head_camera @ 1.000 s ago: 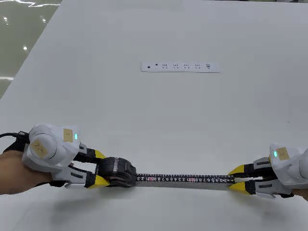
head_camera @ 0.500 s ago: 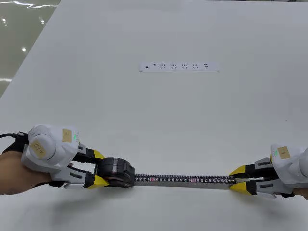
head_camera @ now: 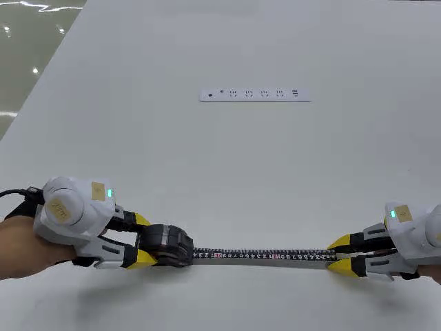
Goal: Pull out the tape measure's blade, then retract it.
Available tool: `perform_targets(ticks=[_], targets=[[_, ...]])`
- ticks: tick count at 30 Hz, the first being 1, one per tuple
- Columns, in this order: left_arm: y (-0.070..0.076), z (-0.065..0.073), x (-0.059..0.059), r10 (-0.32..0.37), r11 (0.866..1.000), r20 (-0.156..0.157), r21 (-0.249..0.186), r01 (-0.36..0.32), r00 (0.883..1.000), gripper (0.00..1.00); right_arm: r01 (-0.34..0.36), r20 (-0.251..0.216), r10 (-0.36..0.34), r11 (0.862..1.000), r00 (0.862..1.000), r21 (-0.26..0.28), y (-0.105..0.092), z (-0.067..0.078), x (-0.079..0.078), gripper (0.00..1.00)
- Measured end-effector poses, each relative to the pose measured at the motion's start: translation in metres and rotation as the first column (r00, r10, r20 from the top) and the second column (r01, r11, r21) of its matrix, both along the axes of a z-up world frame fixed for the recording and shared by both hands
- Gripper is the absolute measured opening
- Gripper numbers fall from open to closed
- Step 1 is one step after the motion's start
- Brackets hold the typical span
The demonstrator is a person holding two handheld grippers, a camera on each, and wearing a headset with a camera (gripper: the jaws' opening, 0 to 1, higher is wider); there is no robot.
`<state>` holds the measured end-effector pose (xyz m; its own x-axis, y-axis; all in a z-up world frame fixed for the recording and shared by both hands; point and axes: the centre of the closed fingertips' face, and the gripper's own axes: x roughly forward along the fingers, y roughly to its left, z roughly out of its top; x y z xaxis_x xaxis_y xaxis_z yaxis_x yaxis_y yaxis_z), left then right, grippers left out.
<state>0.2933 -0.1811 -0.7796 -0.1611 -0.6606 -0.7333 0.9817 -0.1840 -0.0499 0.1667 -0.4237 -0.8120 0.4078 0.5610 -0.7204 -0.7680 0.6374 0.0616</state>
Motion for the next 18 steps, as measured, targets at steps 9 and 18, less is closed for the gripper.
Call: perform_targets(ticks=[9, 18], targets=[[-0.0015, -0.0007, 0.0001, 0.028, 1.000, -0.019, -0.004, -0.028, 0.999, 0.30, 0.018, -0.006, -0.017, 1.000, 1.000, 0.005, 0.0009, -0.0014, 0.0007, 0.14], [-0.0021, -0.0024, 0.0000, 0.066, 0.998, -0.054, -0.005, -0.066, 0.996, 0.32, 0.050, -0.017, -0.049, 0.998, 0.999, 0.029, 0.0030, -0.0037, 0.0018, 0.18]])
